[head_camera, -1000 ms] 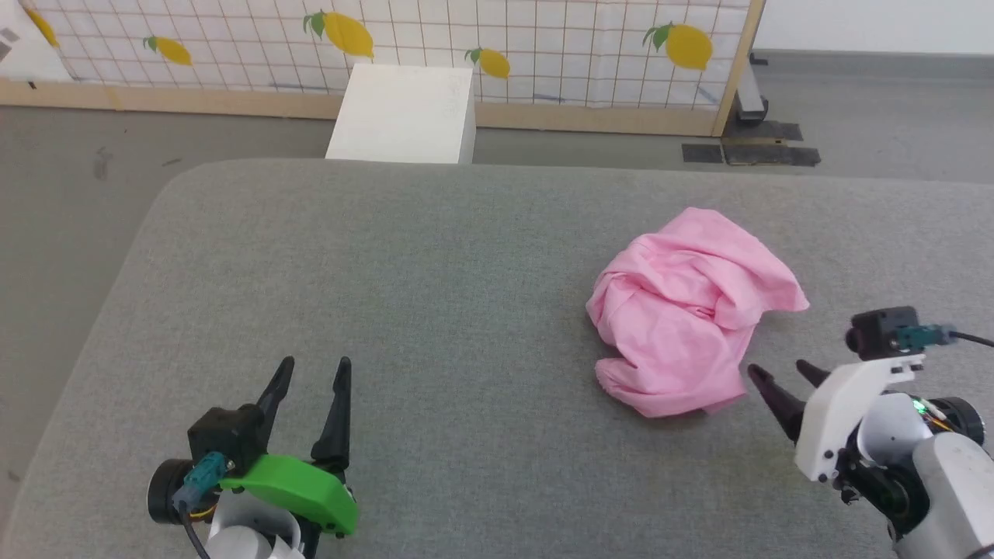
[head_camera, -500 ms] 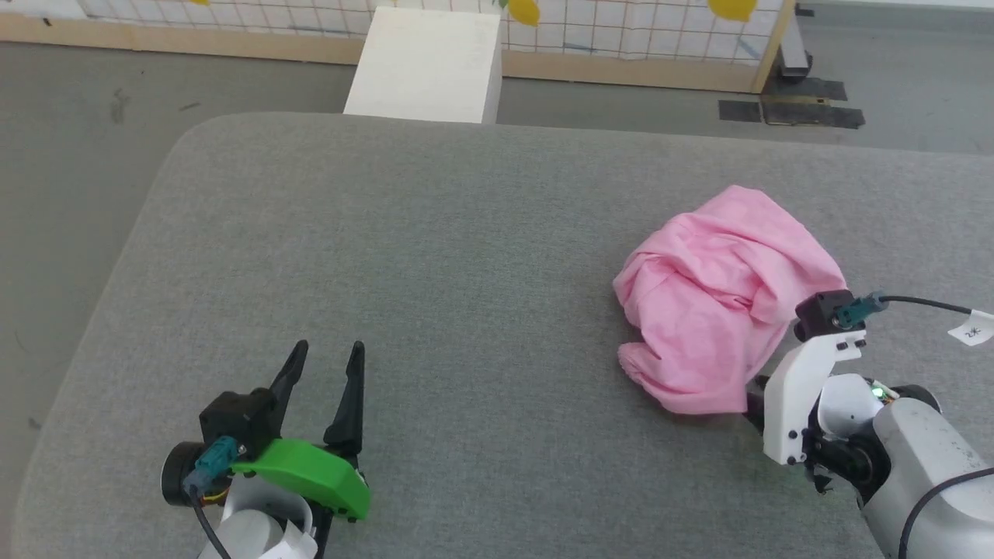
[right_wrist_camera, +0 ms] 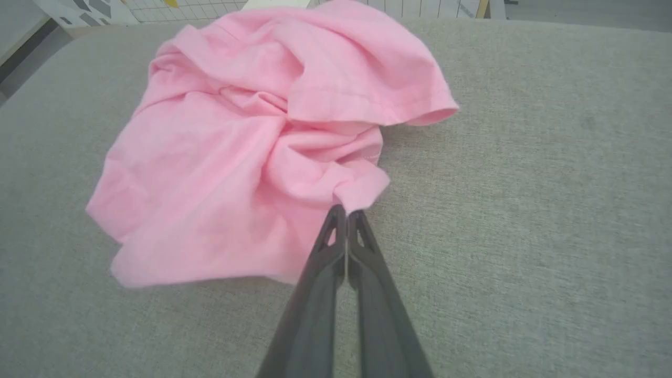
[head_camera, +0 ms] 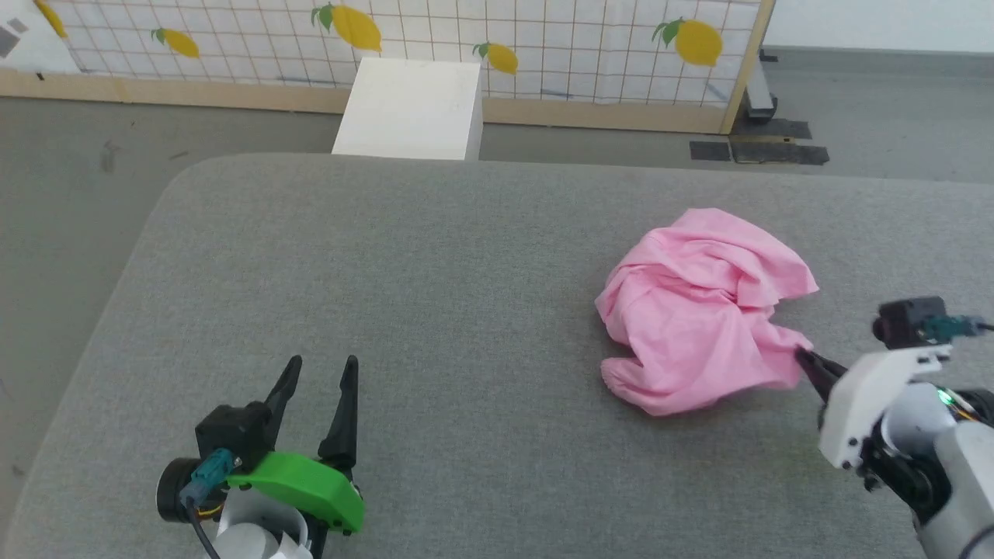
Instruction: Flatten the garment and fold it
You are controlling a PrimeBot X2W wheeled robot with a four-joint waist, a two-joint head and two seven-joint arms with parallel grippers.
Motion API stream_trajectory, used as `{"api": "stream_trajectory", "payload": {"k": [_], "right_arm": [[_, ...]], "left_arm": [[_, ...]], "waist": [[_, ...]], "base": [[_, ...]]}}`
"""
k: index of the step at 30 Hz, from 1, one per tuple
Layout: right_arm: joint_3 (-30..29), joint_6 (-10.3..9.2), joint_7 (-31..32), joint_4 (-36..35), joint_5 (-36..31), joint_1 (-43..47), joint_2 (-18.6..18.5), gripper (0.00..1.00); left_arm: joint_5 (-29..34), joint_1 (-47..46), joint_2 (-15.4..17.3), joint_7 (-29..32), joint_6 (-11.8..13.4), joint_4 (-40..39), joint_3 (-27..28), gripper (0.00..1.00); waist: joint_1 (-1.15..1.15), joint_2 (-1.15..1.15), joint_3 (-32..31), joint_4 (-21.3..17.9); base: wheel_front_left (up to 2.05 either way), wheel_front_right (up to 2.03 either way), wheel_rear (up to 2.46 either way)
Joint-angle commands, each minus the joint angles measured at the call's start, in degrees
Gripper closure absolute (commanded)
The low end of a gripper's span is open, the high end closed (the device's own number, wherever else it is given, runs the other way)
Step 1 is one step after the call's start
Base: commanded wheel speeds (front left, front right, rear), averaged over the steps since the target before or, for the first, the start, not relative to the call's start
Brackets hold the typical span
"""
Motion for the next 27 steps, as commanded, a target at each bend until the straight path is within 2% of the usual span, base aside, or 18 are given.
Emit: {"api": "stream_trajectory", "payload": {"k": [1, 6, 10, 14, 15, 23, 27], "right_arm": [[-1.88, -0.09, -0.73, -0.97, -1.12, 2.29, -0.05, 1.0], [-11.07, -0.09, -0.98, -4.89, -4.48, 9.64, 1.0, 1.0], [-19.44, -0.09, 0.01, -7.11, -7.74, 16.09, 3.72, 1.0], [-23.6, -0.09, 1.45, -8.27, -10.04, 19.45, 7.11, 1.0], [-24.85, -0.09, -0.2, -9.4, -10.93, 20.33, 9.41, 0.0], [-27.95, -0.09, -14.98, -16.29, -17.38, 21.81, 13.87, 0.0], [-27.82, -0.09, -17.36, -19.5, -20.91, 23.62, 15.19, 0.0]], "left_arm": [[0.62, 0.76, 0.18, -0.25, 0.27, -0.18, 0.17, 0.0], [0.48, 1.43, 0.36, -0.25, 0.44, -0.54, 0.16, 0.0], [0.31, 1.83, 0.41, -0.26, 0.72, -0.86, 0.25, 0.0], [0.21, 1.97, 0.64, -0.26, 0.79, -1.04, 0.25, 0.0], [0.28, 1.62, 0.59, -0.21, 0.79, -0.99, -0.08, 0.0], [0.53, 1.38, 0.29, 0.07, 1.35, -0.91, -0.91, 0.0], [0.46, 2.0, 0.22, 0.33, 1.45, -0.69, -1.43, 0.0]], "waist": [[0.0, 0.42, -0.93, -0.78], [0.0, 0.42, -1.47, -1.35], [0.0, 0.42, -1.3, -1.77], [0.0, 0.42, -0.76, -2.45], [0.0, 0.42, -0.52, -2.59], [0.0, 0.42, -1.95, -3.05], [0.0, 0.42, -3.67, -3.33]], "base": [[0.0, 0.0, 0.0], [0.0, 0.0, 0.0], [0.0, 0.0, 0.0], [0.0, 0.0, 0.0], [0.0, 0.0, 0.0], [0.0, 0.0, 0.0], [0.0, 0.0, 0.0]]}}
